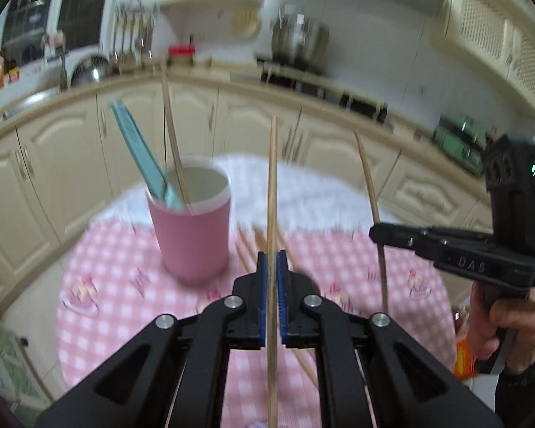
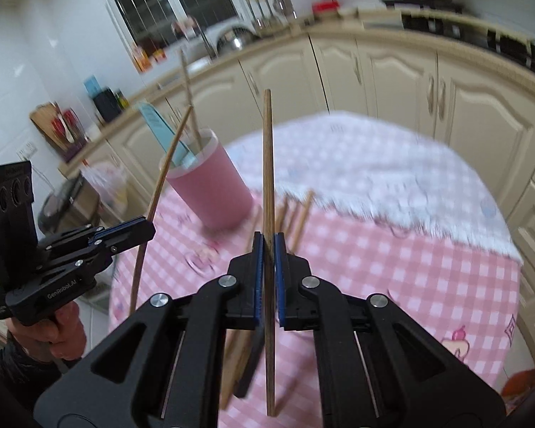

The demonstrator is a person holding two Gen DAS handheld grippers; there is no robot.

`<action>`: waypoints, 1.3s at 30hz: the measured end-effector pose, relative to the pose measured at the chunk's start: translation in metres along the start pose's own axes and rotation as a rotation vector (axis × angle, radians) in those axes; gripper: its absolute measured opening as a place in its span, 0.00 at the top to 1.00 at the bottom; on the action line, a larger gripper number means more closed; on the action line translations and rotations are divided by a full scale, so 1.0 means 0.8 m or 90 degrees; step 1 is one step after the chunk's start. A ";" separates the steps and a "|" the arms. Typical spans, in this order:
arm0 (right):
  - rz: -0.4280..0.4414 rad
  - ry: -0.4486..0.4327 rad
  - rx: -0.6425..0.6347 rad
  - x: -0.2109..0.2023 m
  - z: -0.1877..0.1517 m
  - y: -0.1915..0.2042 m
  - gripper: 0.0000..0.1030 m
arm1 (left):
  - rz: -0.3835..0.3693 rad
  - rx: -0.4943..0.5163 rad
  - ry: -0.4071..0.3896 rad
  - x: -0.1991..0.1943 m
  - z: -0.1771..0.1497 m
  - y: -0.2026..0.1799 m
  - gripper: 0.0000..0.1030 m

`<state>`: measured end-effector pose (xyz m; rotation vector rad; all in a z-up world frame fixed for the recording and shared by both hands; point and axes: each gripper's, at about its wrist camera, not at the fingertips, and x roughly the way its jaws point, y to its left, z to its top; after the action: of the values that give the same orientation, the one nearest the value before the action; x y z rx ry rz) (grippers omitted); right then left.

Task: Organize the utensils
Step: 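Carry both chopsticks over the pink cup and release them inside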

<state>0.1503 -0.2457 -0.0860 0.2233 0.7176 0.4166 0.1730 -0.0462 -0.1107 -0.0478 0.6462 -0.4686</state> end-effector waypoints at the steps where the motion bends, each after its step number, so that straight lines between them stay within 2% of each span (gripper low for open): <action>1: 0.006 -0.014 0.000 -0.003 0.005 0.004 0.94 | -0.003 -0.004 -0.028 -0.008 0.006 0.003 0.95; 3: 0.019 -0.043 0.001 -0.009 0.016 0.013 0.94 | -0.004 -0.013 -0.076 -0.022 0.021 0.014 0.95; 11: 0.052 -0.147 -0.015 -0.023 0.091 0.057 0.94 | 0.027 -0.024 -0.201 -0.062 0.082 0.039 0.95; 19: 0.032 -0.240 -0.041 -0.003 0.169 0.099 0.94 | 0.047 -0.022 -0.278 -0.053 0.147 0.056 0.95; 23: 0.012 -0.261 -0.052 0.023 0.185 0.111 0.94 | 0.056 -0.028 -0.291 -0.031 0.167 0.067 0.95; 26: 0.000 -0.257 -0.057 0.048 0.189 0.110 0.94 | 0.060 -0.030 -0.292 -0.014 0.169 0.070 0.95; 32: -0.007 -0.228 -0.050 0.086 0.182 0.098 0.94 | 0.064 -0.040 -0.283 0.022 0.157 0.078 0.95; 39: -0.010 -0.193 -0.053 0.102 0.170 0.092 0.93 | 0.080 -0.024 -0.265 0.045 0.135 0.080 0.94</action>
<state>0.2757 -0.1512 -0.0094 0.1974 0.4036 0.3865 0.2876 -0.0158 -0.0567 -0.1364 0.2470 -0.3115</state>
